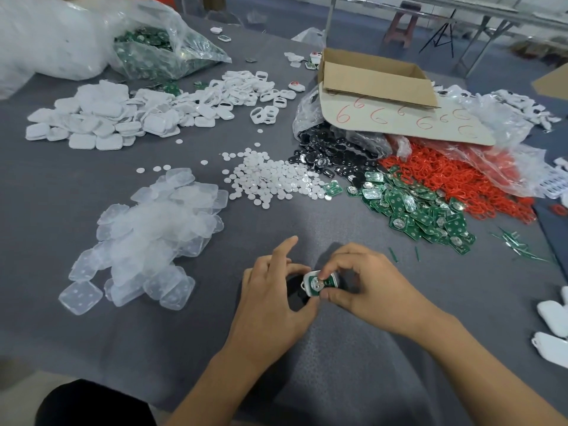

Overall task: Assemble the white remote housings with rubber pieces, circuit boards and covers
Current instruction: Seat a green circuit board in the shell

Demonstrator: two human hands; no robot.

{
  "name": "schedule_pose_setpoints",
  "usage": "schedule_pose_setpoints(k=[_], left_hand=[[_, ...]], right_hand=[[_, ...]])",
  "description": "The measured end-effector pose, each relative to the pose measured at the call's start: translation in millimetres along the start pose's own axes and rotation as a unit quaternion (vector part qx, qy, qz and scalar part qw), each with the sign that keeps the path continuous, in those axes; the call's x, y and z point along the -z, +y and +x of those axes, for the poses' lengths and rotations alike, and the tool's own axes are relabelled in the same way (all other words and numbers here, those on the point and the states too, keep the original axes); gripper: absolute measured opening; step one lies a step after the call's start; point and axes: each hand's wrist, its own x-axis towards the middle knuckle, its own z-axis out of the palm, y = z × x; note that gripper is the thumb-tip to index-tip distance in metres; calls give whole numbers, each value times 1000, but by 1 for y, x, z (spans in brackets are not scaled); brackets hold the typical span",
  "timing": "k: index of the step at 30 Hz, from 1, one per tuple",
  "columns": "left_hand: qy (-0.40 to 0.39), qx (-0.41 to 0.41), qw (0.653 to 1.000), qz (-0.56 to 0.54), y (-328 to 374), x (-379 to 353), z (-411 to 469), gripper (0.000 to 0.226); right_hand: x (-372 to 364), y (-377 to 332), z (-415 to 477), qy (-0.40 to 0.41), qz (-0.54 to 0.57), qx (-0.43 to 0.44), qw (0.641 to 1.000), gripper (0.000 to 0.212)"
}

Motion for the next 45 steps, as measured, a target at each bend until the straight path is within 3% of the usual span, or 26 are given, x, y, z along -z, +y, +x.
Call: schedule_pose_setpoints(k=[9, 28, 45], left_hand=[[-8, 1, 1000, 4, 0, 2, -1, 86], [-7, 1, 1000, 12, 5, 5, 1, 79], [-5, 7, 1000, 5, 2, 3, 2, 75]], right_hand=[[-6, 2, 0, 26, 48, -33, 998, 16], [-22, 3, -6, 60, 48, 1, 997, 23], [-18, -9, 3, 33, -61, -37, 997, 17]])
